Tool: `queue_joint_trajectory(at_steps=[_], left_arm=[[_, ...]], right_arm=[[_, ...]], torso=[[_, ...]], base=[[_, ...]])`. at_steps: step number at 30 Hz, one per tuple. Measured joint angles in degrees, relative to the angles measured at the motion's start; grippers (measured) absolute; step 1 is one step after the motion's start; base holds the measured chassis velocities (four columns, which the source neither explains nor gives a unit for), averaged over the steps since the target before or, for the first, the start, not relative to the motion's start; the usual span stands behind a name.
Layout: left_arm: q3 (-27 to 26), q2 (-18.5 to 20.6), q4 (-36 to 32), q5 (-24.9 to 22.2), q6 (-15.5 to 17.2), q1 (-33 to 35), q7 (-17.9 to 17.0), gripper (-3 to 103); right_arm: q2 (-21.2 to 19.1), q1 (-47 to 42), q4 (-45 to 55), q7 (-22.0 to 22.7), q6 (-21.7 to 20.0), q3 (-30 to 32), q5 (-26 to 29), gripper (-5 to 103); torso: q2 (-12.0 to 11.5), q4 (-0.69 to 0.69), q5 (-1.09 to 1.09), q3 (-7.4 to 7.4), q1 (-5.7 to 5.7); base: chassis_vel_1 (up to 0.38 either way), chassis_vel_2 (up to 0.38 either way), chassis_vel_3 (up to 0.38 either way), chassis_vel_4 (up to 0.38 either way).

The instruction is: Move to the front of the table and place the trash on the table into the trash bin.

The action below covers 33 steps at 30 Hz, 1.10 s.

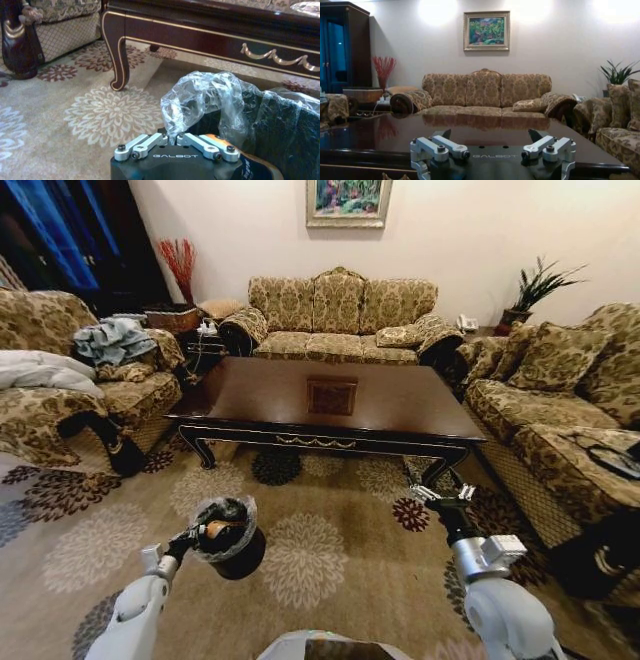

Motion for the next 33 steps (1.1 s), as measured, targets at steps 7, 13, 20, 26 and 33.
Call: queue_joint_trajectory(at_steps=[7, 13, 20, 26, 33], left_arm=[[1.08, 0.81, 3.88, 0.83, -0.49, -2.32, 0.09, 4], [1.19, 0.82, 5.17, 1.20, -1.03, -2.74, 0.12, 4], [1.42, 0.68, 7.36, 1.22, -1.81, -3.49, 0.31, 4], [2.34, 0.58, 9.93, 0.94, -4.12, -4.71, -0.75, 4], [2.86, 0.66, 12.61, 1.74, -6.05, -5.81, -1.35, 4]], right_arm=[[0.42, -0.31, -1.46, -0.10, 0.85, 0.16, -0.05, 100], [0.00, 0.58, -2.70, -0.19, 0.98, -0.08, -0.04, 100], [-0.52, 2.03, -3.22, -0.05, 0.71, -1.06, 0.07, 100], [-0.32, 1.98, -3.37, -0.02, 0.75, -1.22, 0.06, 100], [-0.12, 1.85, -3.59, -0.03, 0.93, -1.33, 0.04, 100]], torso=[[-1.64, 0.00, 0.00, -0.93, -0.69], [-3.05, 0.00, 0.01, -1.76, -1.27], [-4.87, 0.00, 0.01, -2.85, -2.01], [-6.41, 0.00, 0.01, -3.74, -2.66], [-7.78, 0.00, 0.01, -4.58, -3.20]], base=[[0.000, 0.000, 0.000, 0.000], [0.000, 0.000, 0.000, 0.000], [0.000, 0.000, 0.000, 0.000], [0.000, 0.000, 0.000, 0.000], [0.000, 0.000, 0.000, 0.000]])
